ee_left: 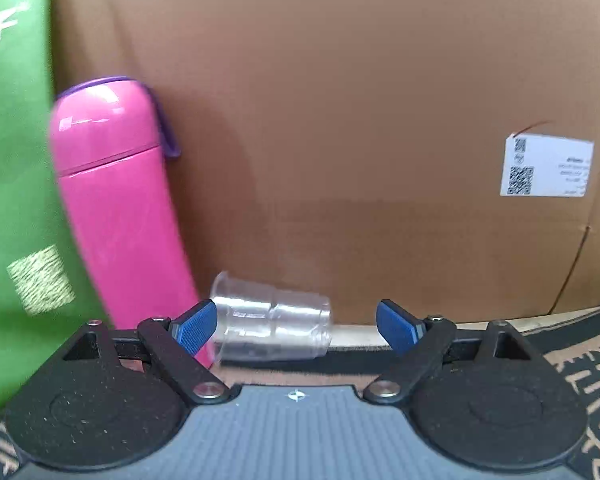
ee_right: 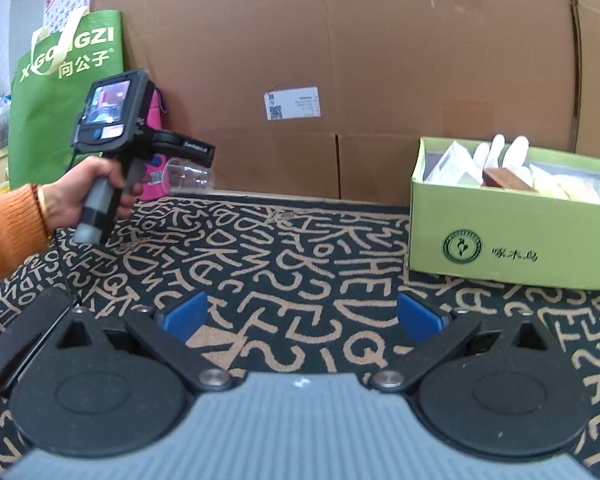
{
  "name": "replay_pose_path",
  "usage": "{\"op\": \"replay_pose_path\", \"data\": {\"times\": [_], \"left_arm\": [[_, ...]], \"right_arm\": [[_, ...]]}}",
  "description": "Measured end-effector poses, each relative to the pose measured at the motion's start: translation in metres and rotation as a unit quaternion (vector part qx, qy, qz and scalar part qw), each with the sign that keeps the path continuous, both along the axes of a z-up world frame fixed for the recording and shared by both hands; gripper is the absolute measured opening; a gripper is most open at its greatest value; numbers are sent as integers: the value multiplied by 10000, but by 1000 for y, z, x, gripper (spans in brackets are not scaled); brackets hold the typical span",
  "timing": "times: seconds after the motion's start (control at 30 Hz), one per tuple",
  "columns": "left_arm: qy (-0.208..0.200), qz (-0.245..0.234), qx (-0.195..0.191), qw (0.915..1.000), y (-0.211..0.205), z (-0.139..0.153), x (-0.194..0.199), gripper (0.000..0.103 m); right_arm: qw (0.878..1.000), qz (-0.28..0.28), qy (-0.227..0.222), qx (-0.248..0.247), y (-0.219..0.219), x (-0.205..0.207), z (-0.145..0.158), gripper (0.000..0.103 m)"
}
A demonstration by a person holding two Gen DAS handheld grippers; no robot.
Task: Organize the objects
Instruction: 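Move the left gripper to the clear plastic cup beside the pink bottle, then grasp the clear plastic cup by its rim with the left gripper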
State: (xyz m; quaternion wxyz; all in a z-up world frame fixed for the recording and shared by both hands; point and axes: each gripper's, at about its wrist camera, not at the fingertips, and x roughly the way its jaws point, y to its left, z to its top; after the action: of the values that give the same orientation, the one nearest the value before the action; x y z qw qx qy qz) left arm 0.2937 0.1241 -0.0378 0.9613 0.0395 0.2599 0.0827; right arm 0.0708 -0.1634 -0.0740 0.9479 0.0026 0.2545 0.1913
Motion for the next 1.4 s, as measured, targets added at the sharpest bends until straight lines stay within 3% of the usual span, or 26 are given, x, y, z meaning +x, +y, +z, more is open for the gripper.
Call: {"op": "replay_pose_path", "data": {"times": [0.1,0.13,0.23,0.3,0.4,0.5,0.63,0.8,0.9,1.0,1.07,1.1,1.17,1.27,1.4], "left_arm": [[245,102,80,9996,1,-10,17,92],[179,197,251,9993,0,-12,19,98],[32,133,524,9985,-5,-18,18,99],[71,-451,116,9989,-6,-17,10,97],[206,-1243,-747,9892,-4,-13,-11,85],[-100,-1062,-968,9896,5,-7,-36,85],[-409,-429,-1176,9913,30,1,-51,87],[-309,171,-1388,9897,49,-2,-40,91],[-28,454,-1514,9874,53,-10,-25,94],[234,274,-1996,9792,61,-20,-16,90],[245,-249,-2456,9688,63,-23,-21,81],[288,-521,-2551,9651,61,-22,-25,72],[344,-897,-2632,9600,56,-19,-34,70],[168,-787,-2221,9717,47,-13,-43,73],[214,-811,-2417,9667,44,-10,-42,73]], "right_arm": [[9997,-9,153,188,-1,4,-6,103],[9995,1,229,226,-2,6,-9,103],[9990,-16,369,235,-2,10,-15,103],[9986,-44,458,279,-4,14,-18,103],[9977,-106,550,384,-6,18,-21,103],[9975,-156,571,397,-9,19,-23,103],[9969,-170,628,430,-10,20,-24,103],[9967,-141,640,475,-7,20,-25,103],[9970,-105,628,446,-6,18,-25,103],[9969,-132,622,457,-7,16,-24,103],[9965,-170,662,486,-10,16,-25,103],[9961,-200,688,506,-12,17,-25,103],[9951,-261,761,580,-15,20,-27,103],[9939,-297,852,633,-17,22,-30,103],[9949,-264,779,580,-14,20,-29,103]]}}
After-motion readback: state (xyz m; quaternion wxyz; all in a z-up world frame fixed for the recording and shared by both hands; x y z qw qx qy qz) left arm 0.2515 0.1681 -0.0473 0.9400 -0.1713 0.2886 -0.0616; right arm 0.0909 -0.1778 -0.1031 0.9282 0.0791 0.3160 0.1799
